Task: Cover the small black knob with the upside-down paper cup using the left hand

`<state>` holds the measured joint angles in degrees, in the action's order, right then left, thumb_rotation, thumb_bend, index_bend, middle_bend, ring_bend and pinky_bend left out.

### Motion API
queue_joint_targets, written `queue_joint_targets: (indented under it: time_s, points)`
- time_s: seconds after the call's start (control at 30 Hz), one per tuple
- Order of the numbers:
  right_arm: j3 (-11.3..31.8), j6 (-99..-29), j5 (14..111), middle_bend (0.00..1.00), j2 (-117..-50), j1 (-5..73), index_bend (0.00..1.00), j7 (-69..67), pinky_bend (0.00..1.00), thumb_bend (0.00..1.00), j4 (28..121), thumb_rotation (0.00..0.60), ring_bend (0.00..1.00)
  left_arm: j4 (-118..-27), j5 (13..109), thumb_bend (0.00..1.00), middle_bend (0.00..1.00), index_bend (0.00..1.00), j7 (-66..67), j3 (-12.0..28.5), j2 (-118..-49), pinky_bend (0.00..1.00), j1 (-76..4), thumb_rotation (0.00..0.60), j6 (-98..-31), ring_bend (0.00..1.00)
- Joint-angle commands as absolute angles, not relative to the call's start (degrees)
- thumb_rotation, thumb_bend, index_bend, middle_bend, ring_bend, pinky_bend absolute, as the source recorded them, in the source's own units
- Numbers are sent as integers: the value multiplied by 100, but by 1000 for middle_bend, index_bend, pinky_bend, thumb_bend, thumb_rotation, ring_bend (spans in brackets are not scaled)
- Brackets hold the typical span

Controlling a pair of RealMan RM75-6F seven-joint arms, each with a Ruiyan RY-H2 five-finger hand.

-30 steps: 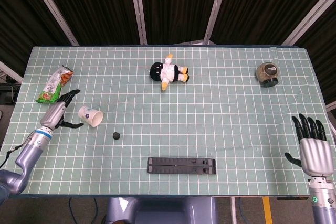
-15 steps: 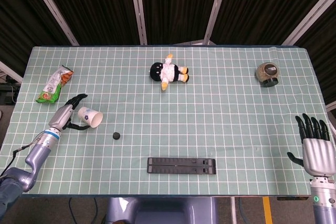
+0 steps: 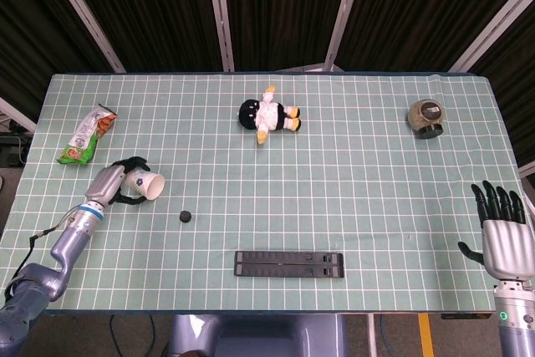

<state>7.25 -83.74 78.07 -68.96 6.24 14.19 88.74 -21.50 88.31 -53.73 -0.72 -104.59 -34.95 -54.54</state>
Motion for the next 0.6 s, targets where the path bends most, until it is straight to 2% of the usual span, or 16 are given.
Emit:
queue_joint_targets:
  time_s: [0.03, 0.17, 0.33, 0.47, 0.6]
  points:
    - [724, -8374, 7809, 0, -6896, 624, 0, 1416, 0, 0, 8870, 600, 0, -2056, 8668, 254, 340, 499, -4950, 87, -10567, 303, -3479, 600, -5517, 281]
    - [724, -8363, 7804, 0, -6891, 626, 0, 1402, 0, 0, 8874, 600, 0, -2125, 8624, 263, 358, 514, -4624, 145, -10531, 330, -3451, 600, -5676, 291]
    - [720, -8362, 7823, 0, -6879, 632, 0, 1386, 0, 0, 8905, 600, 0, -2274, 8859, 264, 357, 513, -3974, 69, -10360, 330, -3459, 600, -6463, 292]
    - [720, -8364, 7830, 0, -6868, 633, 0, 1382, 0, 0, 8931, 600, 0, -2421, 9283, 263, 350, 509, -3013, -151, -10152, 321, -3544, 600, -7255, 289]
    - [719, -8354, 7822, 0, -6863, 635, 0, 1388, 0, 0, 8941, 600, 0, -2641, 9592, 265, 346, 505, -2168, -309, -9990, 316, -3631, 600, -7715, 286]
